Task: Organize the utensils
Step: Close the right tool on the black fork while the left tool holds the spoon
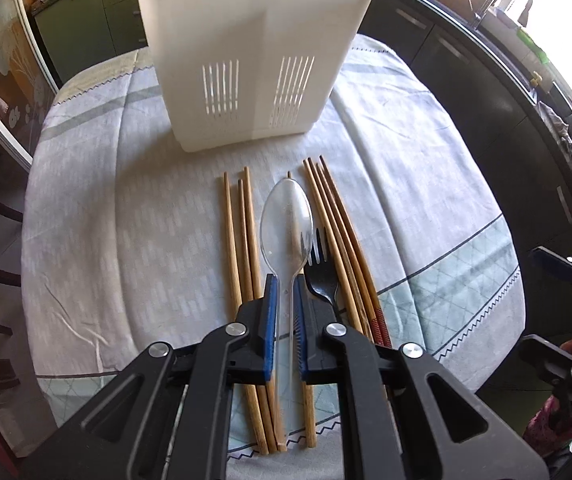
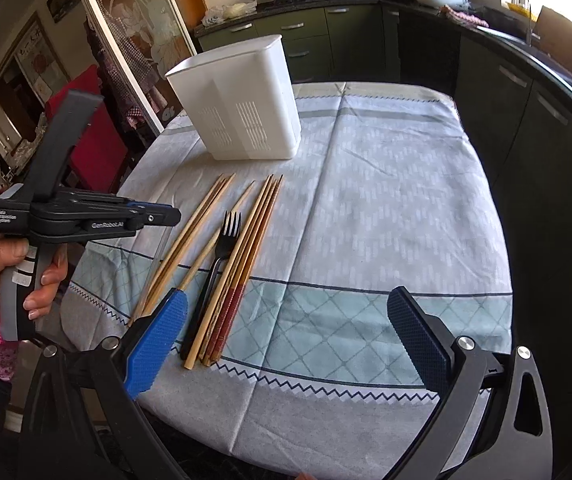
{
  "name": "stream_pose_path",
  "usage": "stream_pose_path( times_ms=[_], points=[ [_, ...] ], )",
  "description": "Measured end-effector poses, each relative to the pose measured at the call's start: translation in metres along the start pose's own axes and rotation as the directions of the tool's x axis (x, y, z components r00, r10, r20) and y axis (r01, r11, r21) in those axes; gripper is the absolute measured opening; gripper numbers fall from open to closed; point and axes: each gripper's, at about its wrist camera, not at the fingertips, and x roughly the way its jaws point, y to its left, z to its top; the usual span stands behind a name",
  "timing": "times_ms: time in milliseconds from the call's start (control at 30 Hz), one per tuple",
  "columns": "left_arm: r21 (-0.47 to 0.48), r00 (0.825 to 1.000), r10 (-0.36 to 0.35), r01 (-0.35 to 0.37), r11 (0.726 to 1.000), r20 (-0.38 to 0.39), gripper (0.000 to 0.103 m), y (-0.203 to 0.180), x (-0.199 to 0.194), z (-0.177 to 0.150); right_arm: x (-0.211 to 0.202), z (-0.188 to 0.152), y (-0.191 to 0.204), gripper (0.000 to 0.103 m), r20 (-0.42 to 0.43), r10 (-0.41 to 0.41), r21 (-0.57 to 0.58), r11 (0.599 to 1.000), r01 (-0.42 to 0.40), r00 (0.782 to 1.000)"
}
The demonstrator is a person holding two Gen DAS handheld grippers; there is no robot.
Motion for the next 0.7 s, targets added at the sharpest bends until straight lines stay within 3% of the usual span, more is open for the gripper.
stream_pose_path(
  times_ms=[67,167,400,500,567,633,700],
  points=[
    [0.0,0.999,-0.016,0.017,1.0,0.049,0.008,0.002,-0.021,-0.005,0.015,0.006,0.003,0.098,-0.06,0.058,0.017,0.998,-0.057,0.997],
    [-0.001,0.993,-0.038,0.038,0.999,0.109,0.008,0.008,-0.046,-0.015,0.034,0.015,0.017,0.085,-0.1,0.0,-0.013,1.0,-0.001,0.995],
    [0.014,0.978,-0.069,0.067,0.998,0.196,0.006,0.008,-0.076,-0.033,0.086,0.026,0.056,0.07,-0.235,-0.002,-0.055,0.998,-0.011,0.972],
    [0.02,0.978,-0.073,0.071,0.997,0.197,0.006,0.009,-0.077,-0.034,0.102,0.028,0.07,0.057,-0.26,-0.027,-0.082,0.997,0.006,0.965],
    [0.019,0.981,-0.071,0.068,0.997,0.181,0.006,0.01,-0.072,-0.036,0.11,0.03,0.078,0.038,-0.267,-0.033,-0.089,0.996,0.009,0.963],
    [0.004,0.984,-0.072,0.072,0.997,0.16,0.006,0.014,-0.065,-0.035,0.114,0.032,0.083,0.028,-0.266,-0.033,-0.082,0.997,0.012,0.963],
    [-0.007,0.986,-0.072,0.074,0.997,0.151,0.006,0.018,-0.06,-0.034,0.119,0.034,0.088,0.025,-0.279,-0.034,-0.084,0.996,0.01,0.96]
  ],
)
